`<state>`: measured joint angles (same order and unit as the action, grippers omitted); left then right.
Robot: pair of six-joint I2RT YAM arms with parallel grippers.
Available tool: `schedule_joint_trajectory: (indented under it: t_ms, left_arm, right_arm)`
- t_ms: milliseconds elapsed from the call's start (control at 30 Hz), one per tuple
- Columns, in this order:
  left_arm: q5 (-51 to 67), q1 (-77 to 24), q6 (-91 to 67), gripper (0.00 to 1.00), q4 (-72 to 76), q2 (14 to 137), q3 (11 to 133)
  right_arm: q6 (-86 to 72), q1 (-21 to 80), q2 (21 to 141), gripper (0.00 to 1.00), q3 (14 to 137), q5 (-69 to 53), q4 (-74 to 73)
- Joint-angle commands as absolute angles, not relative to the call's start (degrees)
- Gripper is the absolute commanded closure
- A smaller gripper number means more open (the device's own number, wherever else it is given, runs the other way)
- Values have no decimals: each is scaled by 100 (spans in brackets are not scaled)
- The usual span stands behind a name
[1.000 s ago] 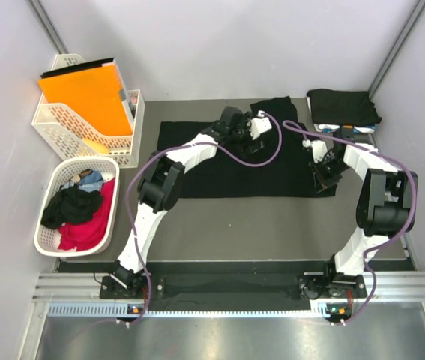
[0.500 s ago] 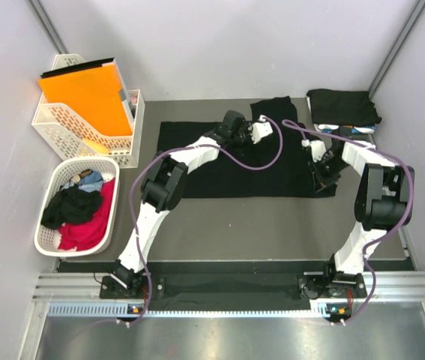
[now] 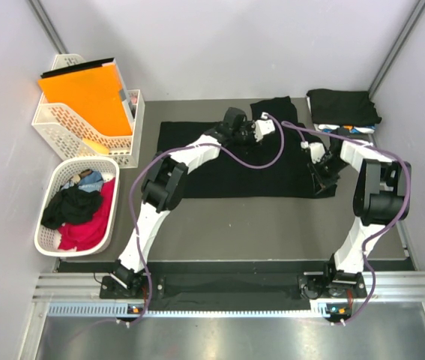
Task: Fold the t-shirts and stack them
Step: Fold the flattened tshirt in 1/3 of the way
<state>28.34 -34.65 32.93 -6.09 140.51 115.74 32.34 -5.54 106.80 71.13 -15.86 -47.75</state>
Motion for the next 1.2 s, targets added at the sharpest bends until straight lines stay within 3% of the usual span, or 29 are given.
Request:
schedule_joint_trajectory:
  t_ms: [0,300,800,1167]
  left_arm:
    - [3059,-3533,3331,100,-510,14229,11848]
    - [2514,-3674,4042,100,-896,14370,11751]
    - [177,-3718,4544,100,-1020,14792,11979]
    - [53,-3709,4544,100,-1002,14617,11866]
  right_arm:
    - [3243,-580,10828,100,7383,-1538,-4693]
    - [3296,-580,10881,100,7646,-1556,-4851]
    - [3392,-536,10828,100,7664,-1652,-4966]
    - [3533,-545,10916,100,7111,-1257,-4737]
